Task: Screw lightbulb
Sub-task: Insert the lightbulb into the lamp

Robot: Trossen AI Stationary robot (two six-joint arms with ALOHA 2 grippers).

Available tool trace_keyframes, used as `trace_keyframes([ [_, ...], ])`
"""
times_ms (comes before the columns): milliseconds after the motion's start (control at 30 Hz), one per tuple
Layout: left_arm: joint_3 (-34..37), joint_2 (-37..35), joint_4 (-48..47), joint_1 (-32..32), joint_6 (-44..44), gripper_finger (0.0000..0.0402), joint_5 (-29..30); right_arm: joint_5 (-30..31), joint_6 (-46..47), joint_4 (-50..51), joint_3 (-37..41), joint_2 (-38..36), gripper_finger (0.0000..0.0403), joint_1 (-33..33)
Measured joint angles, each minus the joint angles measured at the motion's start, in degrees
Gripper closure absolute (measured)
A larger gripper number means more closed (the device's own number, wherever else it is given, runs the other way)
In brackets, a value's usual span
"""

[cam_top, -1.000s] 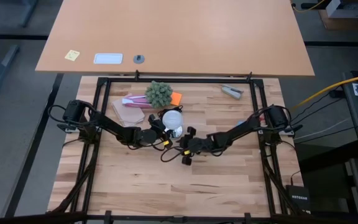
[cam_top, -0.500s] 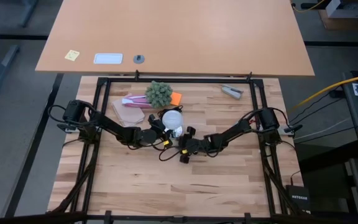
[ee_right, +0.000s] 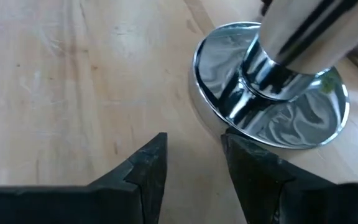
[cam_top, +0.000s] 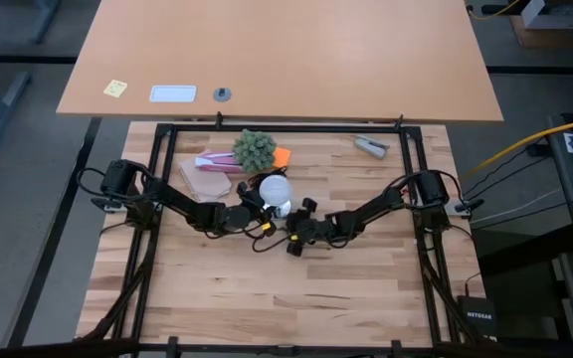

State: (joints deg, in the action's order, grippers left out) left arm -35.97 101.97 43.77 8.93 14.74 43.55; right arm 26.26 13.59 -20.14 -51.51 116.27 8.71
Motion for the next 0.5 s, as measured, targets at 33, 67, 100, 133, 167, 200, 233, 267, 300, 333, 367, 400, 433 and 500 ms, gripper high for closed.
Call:
trace_keyframes([
  [33, 0.0, 0.0, 0.0, 0.0, -0.01, 0.0251, 0.0, 0.63, 0.12, 0.08, 0.02, 0.04, 0.0235, 0.0],
  [67, 0.0, 0.0, -0.02, 0.0, 0.01, 0.0251, 0.02, 1.43, 0.15, 0.22, 0.02, 0.06, 0.0235, 0.0],
  [100, 0.0, 0.0, -0.02, 0.0, 0.07, 0.0251, 0.05, 2.13, 0.15, 0.31, 0.07, 0.09, 0.0235, 0.0],
  [133, 0.0, -0.02, -0.02, 0.0, 0.09, 0.0251, 0.1, 2.76, 0.19, 0.39, 0.11, -0.13, 0.0235, 0.0],
  [167, 0.0, -0.02, 0.0, 0.0, 0.09, 0.0251, 0.11, 3.67, 0.19, 0.53, 0.12, -0.28, 0.0235, 0.0],
  [200, 0.0, -0.02, -0.02, 0.0, 0.09, 0.0251, 0.13, 4.85, 0.18, 0.77, 0.17, -0.42, 0.0235, 0.0],
  [233, 0.0, -0.02, -0.04, 0.0, 0.1, 0.0251, 0.15, 6.14, 0.16, 1.2, 0.25, -0.66, 0.0235, 0.0],
  [267, 0.0, -0.02, -0.04, 0.0, 0.11, 0.0251, 0.14, 7.81, 0.09, 1.82, 0.31, -0.96, 0.0235, -0.02],
  [300, 0.0, -0.02, -0.03, 0.0, 0.2, 0.0251, 0.0, 9.51, -0.03, 2.18, 0.38, -1.3, 0.0235, -0.1],
  [333, 0.0, -0.02, -0.01, 0.01, 0.23, 0.0251, -0.14, 11.09, -0.09, 2.9, 0.5, -1.63, 0.0235, -0.23],
  [367, 0.02, -0.02, -0.05, 0.04, 0.25, 0.0251, -0.13, 12.35, -0.26, 3.46, 0.5, -1.94, 0.0235, -0.33],
  [400, 0.02, -0.02, -0.01, 0.04, 0.28, 0.0251, -0.29, 13.67, -0.55, 3.99, 0.54, -2.12, 0.0235, -0.33],
  [433, 0.02, -0.02, 0.02, 0.04, 0.3, 0.0251, -0.34, 14.83, -0.77, 4.23, 0.55, -2.23, 0.0235, -0.33],
  [500, 0.02, -0.02, 0.03, 0.04, 0.28, 0.0251, -0.37, 16.12, -1.3, 4.7, 0.55, -2.56, 0.0235, -0.33],
])
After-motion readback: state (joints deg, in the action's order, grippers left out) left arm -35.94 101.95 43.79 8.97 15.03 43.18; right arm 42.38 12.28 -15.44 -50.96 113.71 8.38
